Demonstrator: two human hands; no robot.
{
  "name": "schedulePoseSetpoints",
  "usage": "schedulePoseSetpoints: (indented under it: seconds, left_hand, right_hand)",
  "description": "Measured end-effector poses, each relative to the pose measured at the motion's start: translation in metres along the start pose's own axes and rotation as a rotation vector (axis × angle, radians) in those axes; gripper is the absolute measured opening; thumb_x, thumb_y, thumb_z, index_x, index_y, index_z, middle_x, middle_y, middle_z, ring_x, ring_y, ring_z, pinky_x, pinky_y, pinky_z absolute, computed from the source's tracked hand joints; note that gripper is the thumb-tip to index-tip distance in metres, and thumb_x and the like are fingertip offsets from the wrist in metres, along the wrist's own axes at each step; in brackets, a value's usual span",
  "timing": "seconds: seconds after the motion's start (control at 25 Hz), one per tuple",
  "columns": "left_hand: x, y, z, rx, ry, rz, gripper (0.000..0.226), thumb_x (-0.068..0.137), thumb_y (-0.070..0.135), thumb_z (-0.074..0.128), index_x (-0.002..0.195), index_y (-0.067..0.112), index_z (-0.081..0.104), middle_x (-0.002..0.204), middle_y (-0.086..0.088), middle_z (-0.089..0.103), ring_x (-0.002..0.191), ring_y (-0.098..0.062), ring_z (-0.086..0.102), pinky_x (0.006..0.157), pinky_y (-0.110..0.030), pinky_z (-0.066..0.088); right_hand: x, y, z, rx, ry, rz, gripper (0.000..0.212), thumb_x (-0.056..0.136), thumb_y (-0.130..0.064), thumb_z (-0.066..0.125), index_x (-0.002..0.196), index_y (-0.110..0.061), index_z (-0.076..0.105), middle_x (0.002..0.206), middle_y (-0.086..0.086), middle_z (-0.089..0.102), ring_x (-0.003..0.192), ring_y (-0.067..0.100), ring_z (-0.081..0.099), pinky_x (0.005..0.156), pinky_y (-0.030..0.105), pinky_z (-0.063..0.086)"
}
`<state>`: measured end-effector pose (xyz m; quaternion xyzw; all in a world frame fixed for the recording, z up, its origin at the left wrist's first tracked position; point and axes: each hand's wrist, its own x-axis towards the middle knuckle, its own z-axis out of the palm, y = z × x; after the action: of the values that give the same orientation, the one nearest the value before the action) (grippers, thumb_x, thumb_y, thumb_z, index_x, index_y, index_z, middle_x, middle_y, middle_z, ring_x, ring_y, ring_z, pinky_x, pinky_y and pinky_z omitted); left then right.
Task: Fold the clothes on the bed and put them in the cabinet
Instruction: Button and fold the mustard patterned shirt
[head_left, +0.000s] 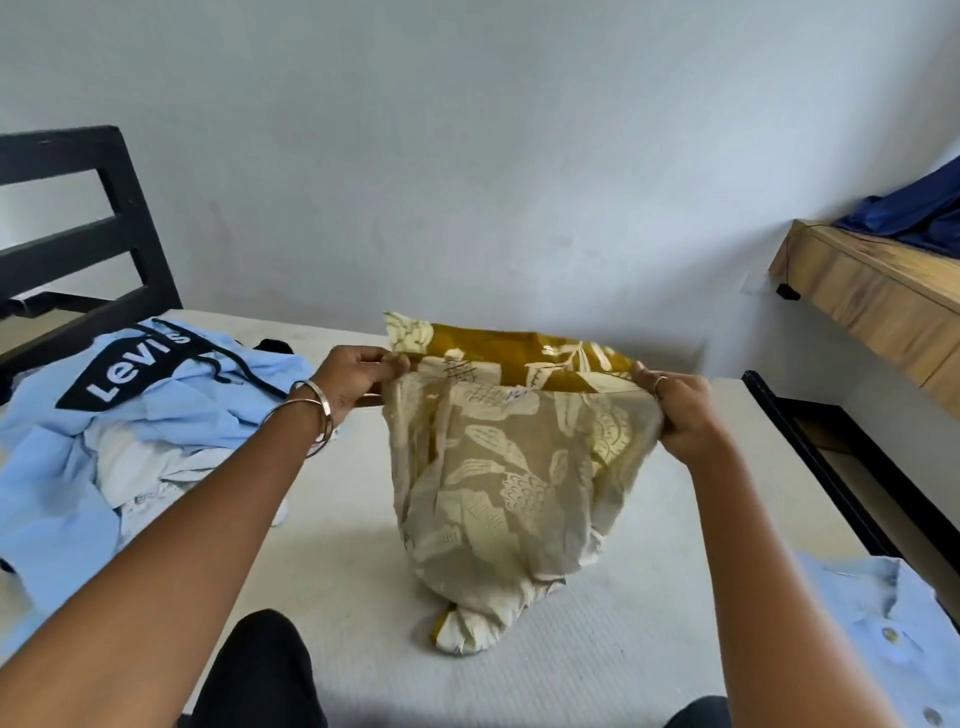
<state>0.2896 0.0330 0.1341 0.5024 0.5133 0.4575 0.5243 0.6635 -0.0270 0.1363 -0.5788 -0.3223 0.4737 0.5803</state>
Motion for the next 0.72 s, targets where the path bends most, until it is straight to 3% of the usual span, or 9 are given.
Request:
schedulePoseSetpoints:
  seconds: [0.08, 0.2, 0.28, 0.36, 0.48, 0.6, 0.72]
  left_hand:
    - [-0.005, -0.013, 0.007, -0.011, 0.028, -0.089, 0.018, 0.085, 0.026, 0.071, 0.072, 0.013, 0.07, 0.069, -0.003, 0.066, 0.069, -0.02, 0.059, 0.061, -0.027, 0.054]
    - [0.001, -0.038, 0.004, 0.313, 0.188, -0.062, 0.017, 0.082, 0.033, 0.075, 0.078, 0.018, 0.069, 0.078, -0.005, 0.066, 0.078, -0.024, 0.061, 0.074, -0.037, 0.055]
    - [0.001, -0.046, 0.001, 0.393, 0.24, -0.009, 0.022, 0.081, 0.029, 0.076, 0.097, 0.021, 0.063, 0.082, -0.004, 0.064, 0.08, -0.024, 0.059, 0.078, -0.036, 0.052]
    - [-0.001, -0.046, -0.003, 0.304, 0.127, 0.061, 0.029, 0.086, 0.016, 0.07, 0.11, 0.027, 0.059, 0.067, -0.001, 0.06, 0.067, -0.019, 0.055, 0.069, -0.03, 0.047]
    - [-0.001, -0.048, -0.013, 0.326, -0.075, 0.142, 0.036, 0.085, -0.003, 0.067, 0.096, 0.03, 0.073, 0.066, -0.001, 0.065, 0.067, -0.014, 0.056, 0.074, -0.028, 0.046]
    - [-0.002, -0.058, -0.015, 0.673, -0.002, 0.186, 0.021, 0.078, 0.0, 0.075, 0.091, 0.017, 0.077, 0.08, -0.006, 0.069, 0.076, -0.015, 0.058, 0.075, -0.024, 0.045]
    - [-0.009, -0.059, 0.0, 0.754, 0.08, 0.212, 0.014, 0.077, 0.007, 0.077, 0.081, 0.02, 0.074, 0.073, -0.001, 0.066, 0.072, -0.014, 0.059, 0.065, -0.019, 0.042]
  right_hand:
    - [0.003, 0.022, -0.002, 0.143, 0.026, 0.223, 0.026, 0.084, -0.02, 0.074, 0.096, 0.003, 0.072, 0.091, 0.016, 0.072, 0.073, 0.026, 0.069, 0.074, 0.044, 0.06]
    - [-0.003, 0.056, 0.001, 0.078, 0.037, 0.343, 0.018, 0.087, -0.016, 0.072, 0.092, 0.001, 0.071, 0.084, 0.014, 0.072, 0.061, 0.023, 0.069, 0.059, 0.037, 0.061]
    - [-0.008, 0.064, 0.001, 0.086, 0.01, 0.257, 0.011, 0.091, -0.001, 0.064, 0.098, -0.008, 0.069, 0.082, 0.014, 0.071, 0.061, 0.019, 0.069, 0.059, 0.036, 0.061]
    - [-0.012, 0.062, -0.005, 0.052, -0.092, 0.152, 0.037, 0.092, 0.011, 0.054, 0.109, -0.02, 0.067, 0.076, 0.012, 0.068, 0.066, 0.019, 0.067, 0.067, 0.037, 0.061]
    - [-0.012, 0.055, -0.014, -0.18, -0.165, 0.059, 0.041, 0.092, 0.016, 0.048, 0.104, -0.014, 0.073, 0.079, 0.012, 0.063, 0.071, 0.02, 0.06, 0.066, 0.032, 0.053]
    - [-0.006, 0.059, -0.015, -0.413, -0.08, -0.079, 0.026, 0.088, 0.014, 0.059, 0.091, -0.007, 0.074, 0.071, 0.01, 0.059, 0.069, 0.022, 0.055, 0.068, 0.031, 0.047]
    - [-0.001, 0.06, -0.011, -0.606, -0.049, -0.14, 0.023, 0.085, 0.009, 0.065, 0.09, -0.011, 0.076, 0.069, 0.008, 0.067, 0.066, 0.021, 0.062, 0.064, 0.032, 0.051]
